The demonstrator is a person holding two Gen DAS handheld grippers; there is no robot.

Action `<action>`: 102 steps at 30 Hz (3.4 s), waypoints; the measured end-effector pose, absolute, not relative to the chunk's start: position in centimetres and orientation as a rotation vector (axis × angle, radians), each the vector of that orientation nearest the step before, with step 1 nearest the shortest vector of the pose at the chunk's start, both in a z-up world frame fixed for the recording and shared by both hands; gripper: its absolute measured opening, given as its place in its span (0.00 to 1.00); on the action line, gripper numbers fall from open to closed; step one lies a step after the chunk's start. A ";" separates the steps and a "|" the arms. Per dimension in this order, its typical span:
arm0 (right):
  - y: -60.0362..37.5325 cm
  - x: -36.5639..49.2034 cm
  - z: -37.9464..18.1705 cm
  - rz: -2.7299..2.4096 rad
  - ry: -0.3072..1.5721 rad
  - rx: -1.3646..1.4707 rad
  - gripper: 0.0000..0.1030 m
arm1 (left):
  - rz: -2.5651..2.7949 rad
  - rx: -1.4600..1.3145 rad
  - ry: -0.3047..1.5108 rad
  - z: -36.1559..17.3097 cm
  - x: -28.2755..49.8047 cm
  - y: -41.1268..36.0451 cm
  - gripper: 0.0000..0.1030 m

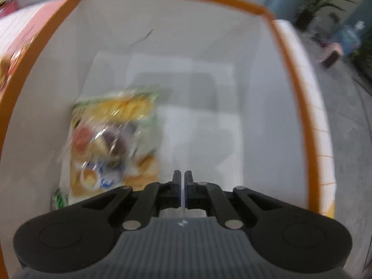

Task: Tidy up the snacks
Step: 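Move the right tool back over the snack pile, then grasp the clear bag of white balls with the right tool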

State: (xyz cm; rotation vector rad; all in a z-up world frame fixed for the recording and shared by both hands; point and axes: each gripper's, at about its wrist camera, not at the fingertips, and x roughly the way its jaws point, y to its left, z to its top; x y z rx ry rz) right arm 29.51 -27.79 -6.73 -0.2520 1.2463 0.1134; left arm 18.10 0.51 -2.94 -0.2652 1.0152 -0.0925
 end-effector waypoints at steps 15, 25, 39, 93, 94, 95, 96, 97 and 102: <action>-27.1 27.6 -5.0 0.092 1.192 -0.262 0.04 | -0.051 -0.243 0.984 -1.1 16.4 2.4 0.85; -25.7 22.4 2.2 0.071 0.900 -0.081 0.29 | 0.014 -0.185 0.903 1.1 13.6 5.2 0.85; -12.6 17.9 4.8 0.355 0.573 0.091 0.78 | 0.036 -0.113 0.825 0.6 13.0 11.5 0.88; -2.1 24.0 -12.0 0.565 0.618 -0.283 0.97 | 0.081 -0.182 0.925 -11.2 18.8 19.1 0.88; -2.3 24.0 -12.1 0.585 0.618 -0.258 0.97 | 0.080 -0.180 0.925 -11.2 18.8 19.1 0.88; -2.7 24.1 -12.2 0.572 0.604 -0.224 0.97 | 0.078 -0.177 0.925 -11.3 18.7 19.1 0.88; -3.0 24.4 -12.3 0.550 0.604 -0.191 0.97 | 0.077 -0.174 0.925 -11.3 18.7 19.1 0.88; -3.3 24.6 -12.3 0.544 0.602 -0.170 0.97 | 0.077 -0.172 0.925 -11.3 18.7 19.1 0.88; -3.4 24.7 -12.1 0.533 0.604 -0.185 0.93 | 0.076 -0.180 0.927 -11.3 18.8 19.2 0.89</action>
